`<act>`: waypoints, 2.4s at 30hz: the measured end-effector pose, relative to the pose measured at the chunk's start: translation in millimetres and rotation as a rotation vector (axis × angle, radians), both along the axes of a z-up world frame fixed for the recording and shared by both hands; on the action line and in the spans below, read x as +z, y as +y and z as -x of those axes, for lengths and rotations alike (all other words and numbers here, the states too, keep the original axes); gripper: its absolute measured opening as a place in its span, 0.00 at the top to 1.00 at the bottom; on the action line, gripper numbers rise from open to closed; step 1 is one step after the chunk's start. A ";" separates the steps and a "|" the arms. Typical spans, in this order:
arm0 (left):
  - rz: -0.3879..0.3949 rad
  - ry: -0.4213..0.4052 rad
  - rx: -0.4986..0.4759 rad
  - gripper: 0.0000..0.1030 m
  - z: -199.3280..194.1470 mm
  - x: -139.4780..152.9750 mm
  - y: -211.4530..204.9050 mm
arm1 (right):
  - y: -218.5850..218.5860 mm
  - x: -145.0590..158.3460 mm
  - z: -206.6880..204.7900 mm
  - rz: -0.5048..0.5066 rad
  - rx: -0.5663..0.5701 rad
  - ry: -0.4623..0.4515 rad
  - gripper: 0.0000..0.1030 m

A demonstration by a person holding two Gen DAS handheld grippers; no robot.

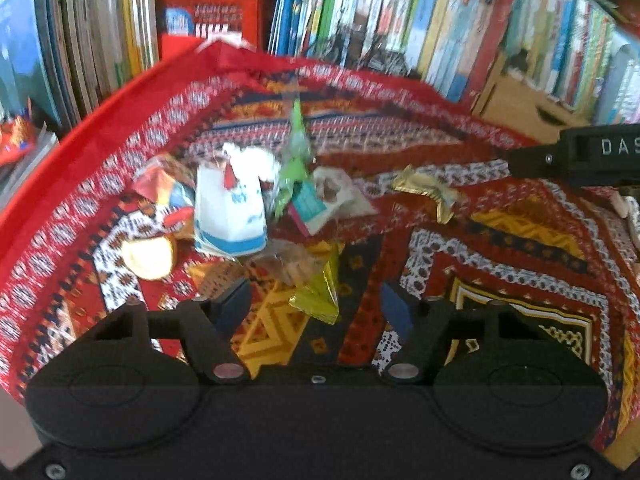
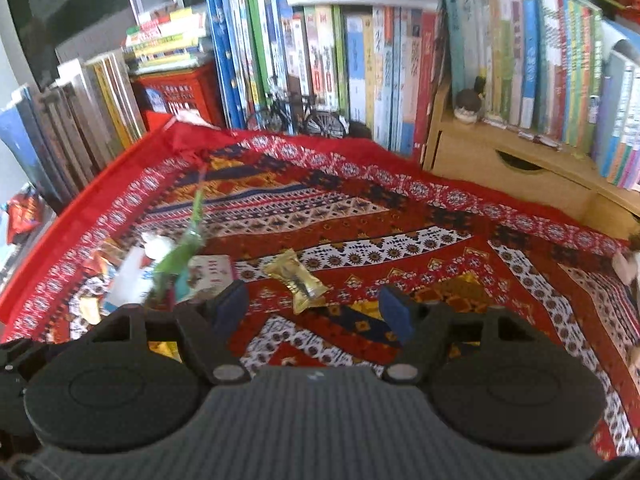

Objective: Organize books
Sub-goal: 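Move both tools back over the rug toward another gold wrapper, then grasp the gold candy wrapper with the right tool while the left tool grasps a yellow-green foil scrap, then lift both held wrappers and carry them over the black trash bag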

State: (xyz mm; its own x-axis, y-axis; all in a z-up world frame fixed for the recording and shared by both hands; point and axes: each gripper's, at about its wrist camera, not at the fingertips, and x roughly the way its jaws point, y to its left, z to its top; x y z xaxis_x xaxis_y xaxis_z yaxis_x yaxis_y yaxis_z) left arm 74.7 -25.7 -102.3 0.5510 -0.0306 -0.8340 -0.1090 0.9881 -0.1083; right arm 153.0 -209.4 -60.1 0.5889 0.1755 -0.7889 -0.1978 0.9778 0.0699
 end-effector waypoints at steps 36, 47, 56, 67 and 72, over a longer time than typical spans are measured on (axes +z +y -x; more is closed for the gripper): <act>0.017 0.083 0.146 0.71 -16.5 -27.8 -9.9 | 21.8 -81.6 -76.0 -0.032 0.124 0.235 0.81; -0.001 0.020 0.107 0.72 -3.9 -4.5 -12.4 | 12.3 -58.0 -43.5 -0.060 0.095 0.215 0.86; -0.004 0.008 0.121 0.72 7.0 1.8 -10.1 | 13.4 -59.5 -39.0 -0.010 0.081 0.180 0.40; -0.013 0.037 0.185 0.72 5.5 -8.7 1.5 | 31.9 -99.1 -79.4 0.050 0.097 0.235 0.70; 0.005 0.044 0.199 0.72 6.0 -9.9 4.3 | 29.0 -93.3 -74.0 0.015 0.117 0.254 0.77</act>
